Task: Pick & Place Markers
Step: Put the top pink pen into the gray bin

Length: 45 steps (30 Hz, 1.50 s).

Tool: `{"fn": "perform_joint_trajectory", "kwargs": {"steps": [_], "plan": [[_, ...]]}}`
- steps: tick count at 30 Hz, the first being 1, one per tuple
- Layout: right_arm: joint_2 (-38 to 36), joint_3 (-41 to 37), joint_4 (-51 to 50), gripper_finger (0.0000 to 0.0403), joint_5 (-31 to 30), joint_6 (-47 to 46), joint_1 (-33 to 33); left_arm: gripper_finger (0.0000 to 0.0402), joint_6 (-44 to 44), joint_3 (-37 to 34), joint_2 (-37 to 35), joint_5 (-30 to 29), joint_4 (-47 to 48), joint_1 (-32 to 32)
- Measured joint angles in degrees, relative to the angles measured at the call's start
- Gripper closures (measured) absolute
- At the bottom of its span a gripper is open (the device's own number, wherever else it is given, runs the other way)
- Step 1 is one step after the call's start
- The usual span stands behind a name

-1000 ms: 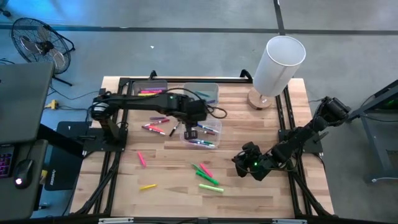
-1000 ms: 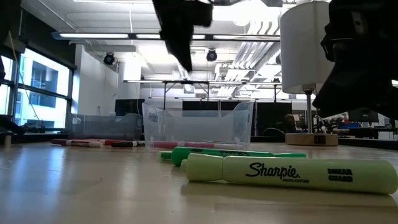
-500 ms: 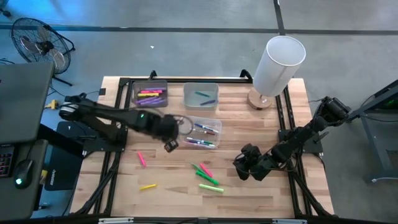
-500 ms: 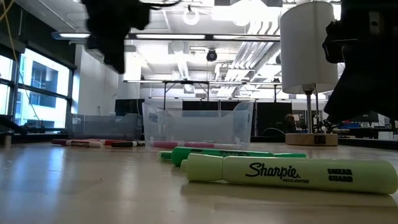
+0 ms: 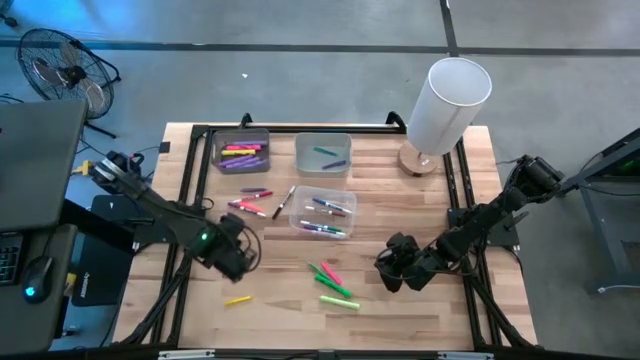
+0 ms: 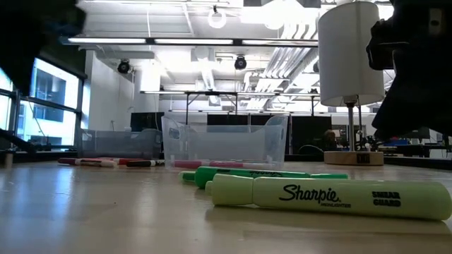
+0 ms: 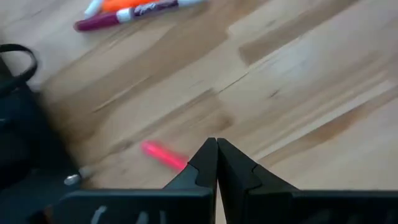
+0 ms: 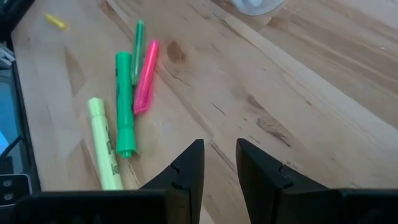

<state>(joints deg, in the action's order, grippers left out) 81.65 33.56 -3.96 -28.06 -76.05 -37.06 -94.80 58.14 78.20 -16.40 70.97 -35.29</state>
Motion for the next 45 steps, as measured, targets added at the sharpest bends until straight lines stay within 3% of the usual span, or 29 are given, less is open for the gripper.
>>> {"fn": "perform_joint_trajectory", "kwargs": {"steps": [4, 12, 19, 26, 40, 45], "plan": [[0.0, 0.0, 0.4, 0.0321, 0.07, 0.04, 0.0, 0.0391, 4.08, -3.42, -0.05, 5.4, 1.73, -2.41], [0.0, 0.0, 2.03, 0.0321, -0.13, -1.25, 0.0, 0.0311, 32.7, -11.27, -0.03, 18.7, -1.28, -3.49], [0.0, 0.0, 2.18, 0.0321, -4.26, -5.8, 0.04, 0.024, 59.34, -11.09, -0.05, 14.99, -4.92, -3.49], [0.0, 0.0, 3.35, 0.0321, -7.45, -8.07, 0.05, 0.0226, 81.48, -11.4, -0.05, 10.9, -10.07, -3.47], [0.0, 0.0, 5.41, 0.0321, -10.9, -7.96, 0.07, 0.0225, 84.0, -12.4, 0.84, 14.2, -11.49, -3.34], [0.0, 0.0, 5.55, 0.0321, -10.42, -7.92, 0.07, 0.0225, 79.23, -12.4, 0.84, 15.44, -15.08, -3.34]]}}
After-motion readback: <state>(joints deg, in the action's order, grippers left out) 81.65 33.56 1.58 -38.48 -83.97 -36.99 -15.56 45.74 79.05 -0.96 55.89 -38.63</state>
